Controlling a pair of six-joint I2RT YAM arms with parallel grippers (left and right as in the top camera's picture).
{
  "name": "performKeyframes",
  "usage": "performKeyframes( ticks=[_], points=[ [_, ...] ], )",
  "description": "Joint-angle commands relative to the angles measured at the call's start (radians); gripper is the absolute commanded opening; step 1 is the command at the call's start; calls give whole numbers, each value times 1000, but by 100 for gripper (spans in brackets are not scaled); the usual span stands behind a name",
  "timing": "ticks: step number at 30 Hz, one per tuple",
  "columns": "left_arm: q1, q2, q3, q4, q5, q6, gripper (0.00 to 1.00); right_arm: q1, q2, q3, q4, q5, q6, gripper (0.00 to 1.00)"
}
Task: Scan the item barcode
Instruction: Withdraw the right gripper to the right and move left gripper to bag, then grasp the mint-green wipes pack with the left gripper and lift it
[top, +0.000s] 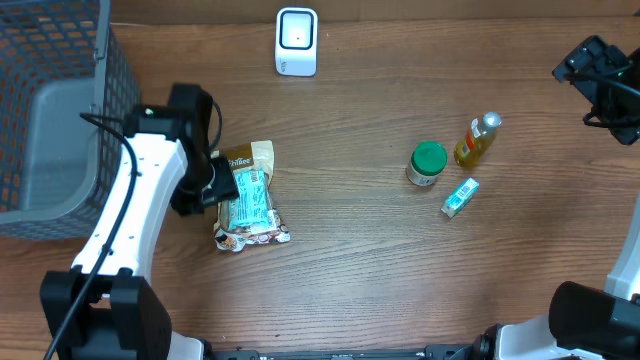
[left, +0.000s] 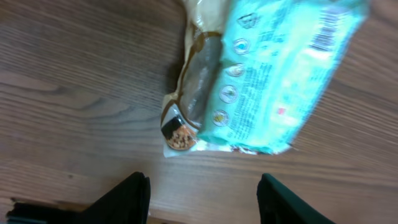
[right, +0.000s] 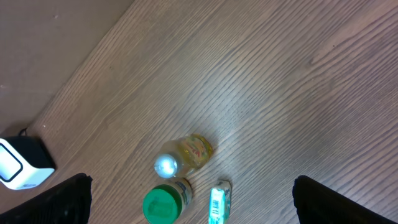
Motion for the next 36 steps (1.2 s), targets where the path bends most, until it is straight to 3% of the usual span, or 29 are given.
performKeyframes(
  ticks=[1,13,18,30,36],
  points=[
    [-2,8,-89,76,24,-34,57,-2,0,-1,3,-5,-4,100],
    [0,8,-216,298,116,-31,48,-2,0,-1,2,-5,-4,100],
    [0,8,-244,309,103,-31,45,-2,0,-1,2,-5,-4,100],
    [0,8,-373,439,102,-32,48,-2,0,-1,2,-5,-4,100],
    [0,8,-431,506,102,-32,45,-2,0,-1,2,-5,-4,100]
  ],
)
